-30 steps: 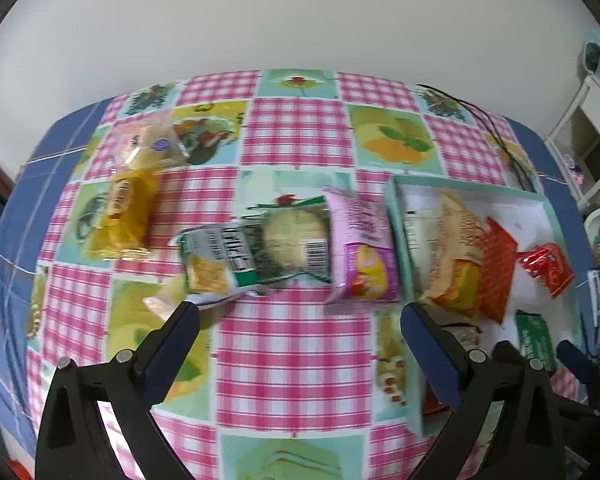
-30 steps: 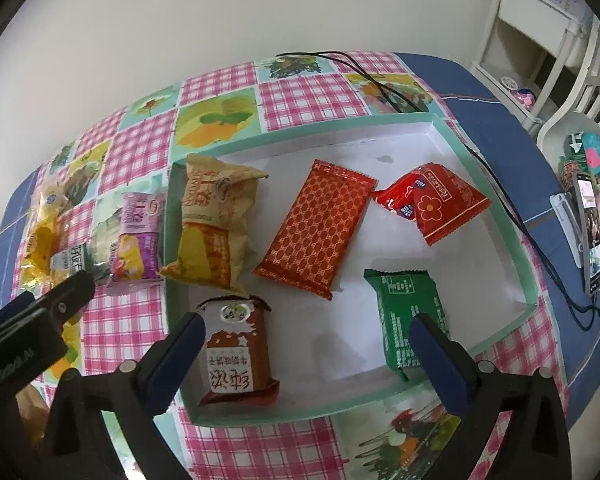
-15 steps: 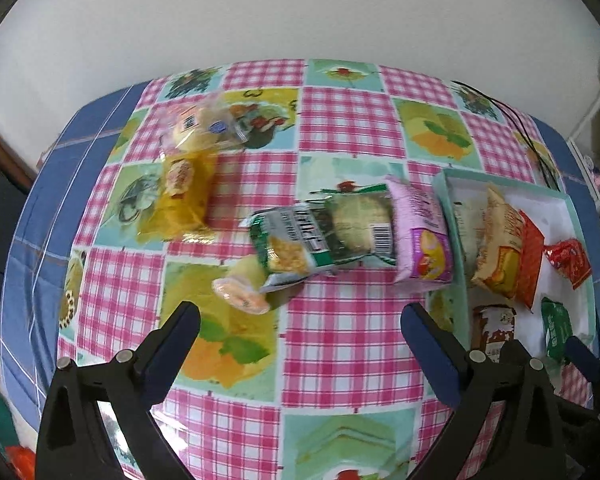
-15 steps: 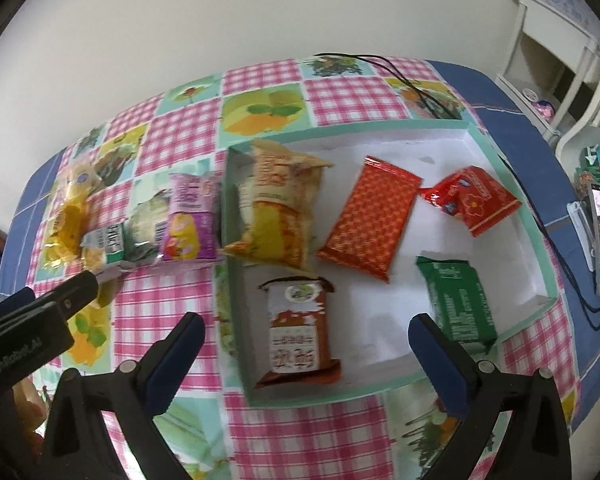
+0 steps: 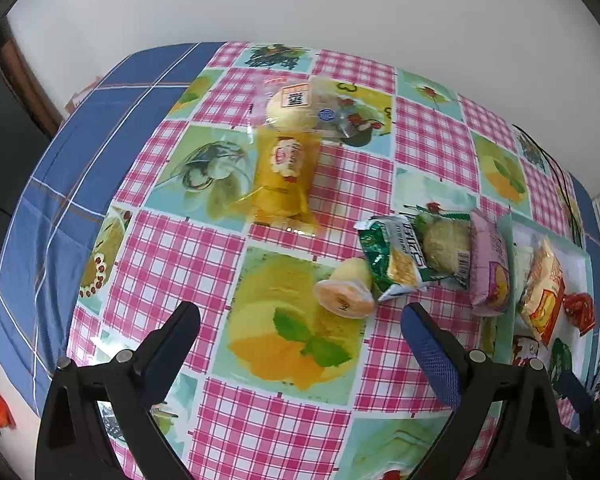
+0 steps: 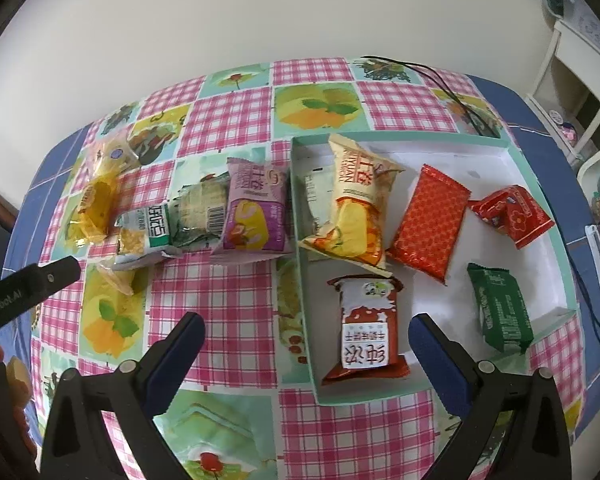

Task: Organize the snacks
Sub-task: 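Withdraw both grippers from the tray back toward the snack pile, then grasp the green-and-white biscuit packet with the right gripper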

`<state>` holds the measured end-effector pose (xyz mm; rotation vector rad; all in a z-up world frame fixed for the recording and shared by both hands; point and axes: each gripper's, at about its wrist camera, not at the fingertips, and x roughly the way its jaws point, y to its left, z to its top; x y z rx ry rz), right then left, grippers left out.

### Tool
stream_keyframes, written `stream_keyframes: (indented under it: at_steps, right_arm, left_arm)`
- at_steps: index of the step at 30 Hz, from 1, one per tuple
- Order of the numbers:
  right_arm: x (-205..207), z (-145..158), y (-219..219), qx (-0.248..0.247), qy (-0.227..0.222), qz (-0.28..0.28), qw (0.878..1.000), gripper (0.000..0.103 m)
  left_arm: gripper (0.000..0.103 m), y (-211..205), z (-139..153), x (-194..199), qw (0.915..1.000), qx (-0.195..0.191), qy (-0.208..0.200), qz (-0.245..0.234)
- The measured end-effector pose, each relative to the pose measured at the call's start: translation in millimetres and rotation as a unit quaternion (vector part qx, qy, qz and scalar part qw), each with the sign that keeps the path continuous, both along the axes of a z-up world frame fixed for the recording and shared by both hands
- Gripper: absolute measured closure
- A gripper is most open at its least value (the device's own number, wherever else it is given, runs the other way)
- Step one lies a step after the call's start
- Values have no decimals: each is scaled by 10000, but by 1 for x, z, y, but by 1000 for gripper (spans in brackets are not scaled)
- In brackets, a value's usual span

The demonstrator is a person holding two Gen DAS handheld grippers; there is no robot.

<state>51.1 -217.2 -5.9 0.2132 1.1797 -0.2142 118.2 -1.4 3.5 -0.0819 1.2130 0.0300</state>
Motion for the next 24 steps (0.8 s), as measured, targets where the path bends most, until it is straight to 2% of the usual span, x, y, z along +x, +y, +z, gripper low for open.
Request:
stream_keyframes:
  at_steps: [11,17,24]
  right_arm:
    - [11,-3,19,285,-198,153,9993,0]
    - [24,-13,34,438,-230,197,9986,0]
    - [45,-24,57,537,-298,279,9977,1]
  left_arm:
    - [3,6,-7,7,9999,-120,71,98]
    - [3,18,-23,18,9994,-132,239,231]
    - [3,36,-27,31,9986,-209,237,435]
